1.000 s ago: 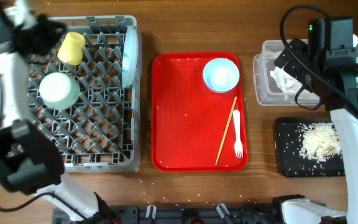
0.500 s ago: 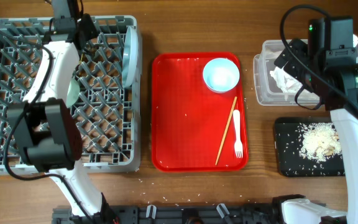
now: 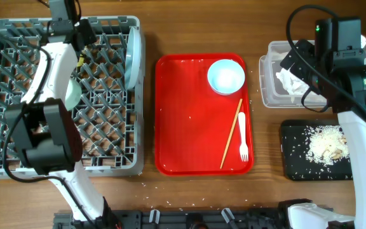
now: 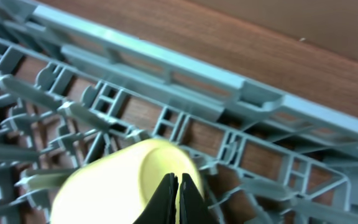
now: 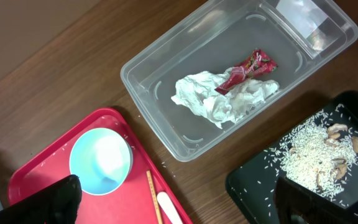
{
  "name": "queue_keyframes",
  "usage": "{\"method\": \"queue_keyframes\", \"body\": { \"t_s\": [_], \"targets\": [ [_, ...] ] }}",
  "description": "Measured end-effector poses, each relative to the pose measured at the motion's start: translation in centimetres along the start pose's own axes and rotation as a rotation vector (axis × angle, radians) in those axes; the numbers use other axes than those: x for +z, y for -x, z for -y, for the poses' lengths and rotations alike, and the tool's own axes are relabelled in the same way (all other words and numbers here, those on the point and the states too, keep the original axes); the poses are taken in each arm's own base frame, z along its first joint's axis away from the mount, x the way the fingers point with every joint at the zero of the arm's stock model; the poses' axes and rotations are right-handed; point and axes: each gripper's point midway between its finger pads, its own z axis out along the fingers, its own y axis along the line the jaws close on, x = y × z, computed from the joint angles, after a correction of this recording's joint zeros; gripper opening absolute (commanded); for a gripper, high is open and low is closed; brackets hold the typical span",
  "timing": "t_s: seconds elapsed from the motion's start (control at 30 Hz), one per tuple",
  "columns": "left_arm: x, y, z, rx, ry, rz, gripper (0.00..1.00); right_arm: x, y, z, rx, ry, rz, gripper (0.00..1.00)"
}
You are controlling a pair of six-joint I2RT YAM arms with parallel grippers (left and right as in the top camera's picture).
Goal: Sort waste into correct bins and load items into the dishwasher rack
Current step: 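Place the yellow cup upside down in the rack's upper area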
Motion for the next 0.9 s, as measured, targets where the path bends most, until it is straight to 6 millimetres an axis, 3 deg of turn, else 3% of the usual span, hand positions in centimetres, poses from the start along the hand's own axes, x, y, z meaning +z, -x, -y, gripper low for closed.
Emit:
{"method": "queue_keyframes", "body": {
  "t_s": [0.23,0.43,0.6,0.77,0.9],
  "targets": [
    [0.3,-0.2,-2.0,-0.028,0.0,-0.025,0.04,0.0,0.0,0.0,0.0,0.0,-0.001,1.0],
    [0.1,-0.5,-1.9,-0.032,-0.006,-0.044,0.04,0.0,0.0,0.0,0.0,0.0,0.0,1.0],
    [-0.9,-0.9,-3.2,-0.122,0.011,-0.076,0.04,0.0,0.0,0.0,0.0,0.0,0.0,1.0],
    [-2.6,-0.7,-6.5,-0.239,0.059,-0.096,0.04,0.0,0.0,0.0,0.0,0.0,0.0,1.0],
    [-4.6,0.5,-6.6,-0.289,0.038,-0.061,0.04,0.0,0.0,0.0,0.0,0.0,-0.001,1.0]
  ]
}}
